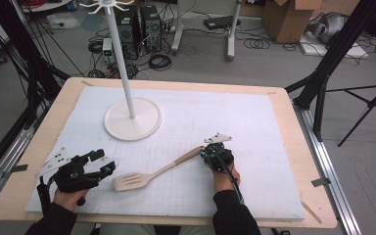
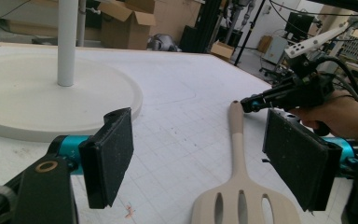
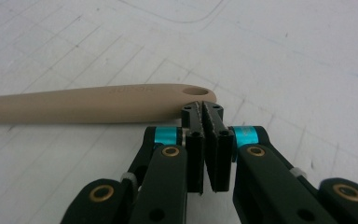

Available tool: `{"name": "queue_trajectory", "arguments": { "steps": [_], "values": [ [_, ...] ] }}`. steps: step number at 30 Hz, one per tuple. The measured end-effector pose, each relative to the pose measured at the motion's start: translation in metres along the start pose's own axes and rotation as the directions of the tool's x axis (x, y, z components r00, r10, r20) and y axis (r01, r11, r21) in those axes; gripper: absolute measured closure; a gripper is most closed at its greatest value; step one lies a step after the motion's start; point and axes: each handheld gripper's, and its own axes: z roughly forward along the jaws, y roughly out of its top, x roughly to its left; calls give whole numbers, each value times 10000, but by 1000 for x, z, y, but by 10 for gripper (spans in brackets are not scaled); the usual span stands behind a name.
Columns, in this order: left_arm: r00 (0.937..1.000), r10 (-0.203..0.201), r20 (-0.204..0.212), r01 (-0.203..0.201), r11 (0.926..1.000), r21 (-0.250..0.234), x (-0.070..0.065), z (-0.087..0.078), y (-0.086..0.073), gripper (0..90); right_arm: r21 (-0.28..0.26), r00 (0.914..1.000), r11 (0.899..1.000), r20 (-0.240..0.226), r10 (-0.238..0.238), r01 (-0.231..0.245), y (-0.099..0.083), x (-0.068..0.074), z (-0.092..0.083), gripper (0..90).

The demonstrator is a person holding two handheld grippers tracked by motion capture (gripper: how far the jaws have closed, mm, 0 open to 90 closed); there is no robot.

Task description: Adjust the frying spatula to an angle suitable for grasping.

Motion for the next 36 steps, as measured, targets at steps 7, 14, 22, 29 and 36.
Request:
{"name": "queue_trajectory", "arguments": {
  "steps": [7, 14, 22, 29, 36],
  "values": [
    [10000, 42, 88, -43, 9999, 94, -1, 1, 0, 247, -206, 9998, 9997, 129, 165, -162, 12, 4, 15, 855],
    [9999, 43, 146, -44, 9999, 129, 0, 0, 0, 247, -1137, 9986, 9925, -341, 414, -450, 13, 1, -3, 603],
    [9999, 33, 152, -34, 10000, 69, -1, -1, 0, 246, -2040, 9906, 9786, -1370, -28, -255, -19, -22, -65, 284],
    [9999, 164, 22, -164, 9999, 2, -2, -3, 2, 246, -2523, 9924, 9675, -1223, -145, -170, -58, -48, -101, 187],
    [9999, 118, 121, -116, 9999, -107, -3, -5, 3, 244, -3246, 9946, 9440, -999, 285, -596, -67, -63, -115, 168]
  ]
}}
